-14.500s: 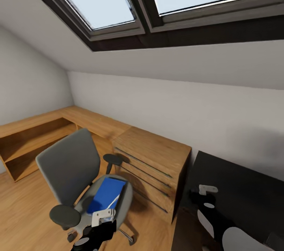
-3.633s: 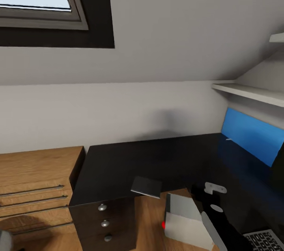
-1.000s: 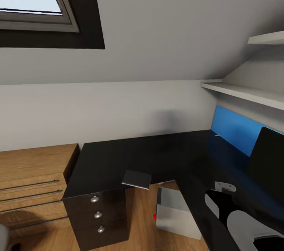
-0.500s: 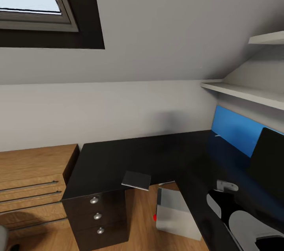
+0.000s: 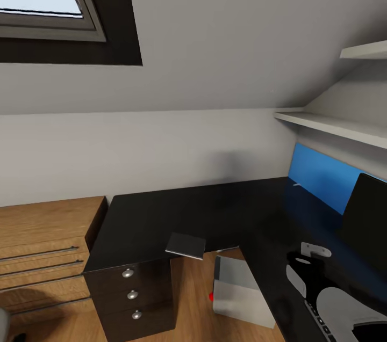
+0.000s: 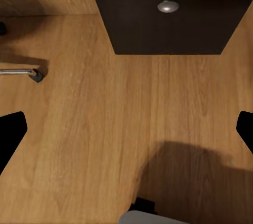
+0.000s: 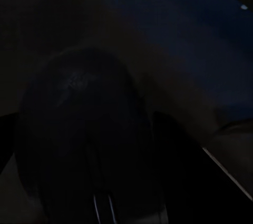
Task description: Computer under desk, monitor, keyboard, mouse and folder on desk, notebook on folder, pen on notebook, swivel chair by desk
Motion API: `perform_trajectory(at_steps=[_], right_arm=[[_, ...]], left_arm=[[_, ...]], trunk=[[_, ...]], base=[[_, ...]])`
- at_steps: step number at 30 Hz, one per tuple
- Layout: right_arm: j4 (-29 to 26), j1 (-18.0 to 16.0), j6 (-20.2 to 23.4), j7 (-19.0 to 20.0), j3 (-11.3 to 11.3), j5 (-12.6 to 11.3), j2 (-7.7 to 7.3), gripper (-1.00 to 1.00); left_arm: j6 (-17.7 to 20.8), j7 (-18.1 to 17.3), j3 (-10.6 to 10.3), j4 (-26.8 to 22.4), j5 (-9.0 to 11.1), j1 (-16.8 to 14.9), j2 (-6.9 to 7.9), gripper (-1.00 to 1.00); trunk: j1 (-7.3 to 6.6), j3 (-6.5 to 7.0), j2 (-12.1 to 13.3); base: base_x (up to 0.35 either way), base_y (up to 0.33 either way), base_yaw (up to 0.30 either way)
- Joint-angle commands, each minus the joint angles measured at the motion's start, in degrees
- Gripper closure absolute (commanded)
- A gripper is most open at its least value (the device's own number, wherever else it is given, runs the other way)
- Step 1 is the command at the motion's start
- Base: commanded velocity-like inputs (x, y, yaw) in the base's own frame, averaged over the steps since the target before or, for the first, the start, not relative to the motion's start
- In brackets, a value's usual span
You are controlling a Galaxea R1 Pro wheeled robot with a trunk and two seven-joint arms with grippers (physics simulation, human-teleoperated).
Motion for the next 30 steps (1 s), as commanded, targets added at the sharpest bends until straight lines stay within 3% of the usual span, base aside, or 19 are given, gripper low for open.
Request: perform_trajectory(at_steps=[1, 10, 14, 18, 20, 22, 23, 25, 26, 27, 30], right_arm=[[-0.1, 0.0, 0.1, -0.3, 0.5, -0.6, -0.04, 1.00], [-0.3, 0.0, 0.1, -0.2, 0.4, -0.7, 0.07, 1.00], [-0.5, 0.0, 0.1, 1.3, 0.5, -2.8, 0.14, 1.00], [-0.9, 0.0, 0.2, 1.7, 0.5, -3.6, 0.14, 1.00], [-1.7, 0.0, 0.3, 1.8, 0.4, -3.7, 0.14, 1.00], [-2.4, 0.0, 0.4, 1.8, 0.4, -3.8, 0.14, 1.00], [-2.6, 0.0, 0.4, 1.8, 0.4, -3.8, 0.14, 1.00], [-3.0, 0.0, 0.4, 1.8, 0.4, -3.9, 0.14, 1.00], [-3.1, 0.0, 0.4, 1.8, 0.4, -3.9, 0.14, 1.00], [-3.2, 0.0, 0.4, 1.8, 0.4, -3.9, 0.14, 1.00], [-3.8, 0.0, 0.4, 1.8, 0.4, -3.9, 0.17, 1.00]], left_arm=[[-0.2, 0.4, -0.5, -0.1, 0.6, 0.0, 0.06, -1.00], [-0.2, 0.5, -0.5, -0.2, 0.6, 0.0, 0.15, -1.00], [-0.2, 0.2, -0.5, -0.6, 1.0, 0.0, 0.19, -1.00], [1.4, 0.0, -0.3, -6.2, 1.9, 0.0, 0.41, -1.00], [6.7, -0.1, -0.3, -12.1, 3.8, 0.1, 0.84, -1.00], [16.4, -0.1, -0.3, -20.0, 6.1, 0.0, 1.80, -1.00], [19.3, -0.1, -0.3, -22.5, 6.8, 0.0, 2.09, -1.00], [30.8, -0.2, -0.3, -33.6, 9.6, 0.4, 3.17, -1.00], [38.3, -0.1, -0.3, -41.8, 11.7, 1.7, 3.72, -1.00], [42.3, -0.1, -0.3, -46.4, 12.8, 2.6, 3.92, -1.00], [49.1, -0.1, -0.3, -55.3, 15.2, 4.1, 4.20, -1.00]], trunk=[[0.25, -0.28, -0.5], [2.23, -1.90, -4.1], [3.10, -2.61, -5.7], [3.98, -3.33, -7.3], [4.42, -3.69, -8.1], [4.86, -4.05, -8.9], [5.08, -4.23, -9.3], [5.52, -4.59, -10.1], [5.74, -4.77, -10.5], [5.96, -4.95, -10.9], [6.62, -5.49, -12.1]], base=[[0.000, 0.000, 0.000], [0.000, 0.000, 0.000], [0.000, 0.000, 0.000], [0.000, 0.000, 0.000], [0.000, 0.000, 0.000], [0.000, 0.000, 0.000], [0.000, 0.000, 0.000], [0.000, 0.000, 0.000], [0.000, 0.000, 0.000], [0.000, 0.000, 0.000], [0.000, 0.000, 0.000]])
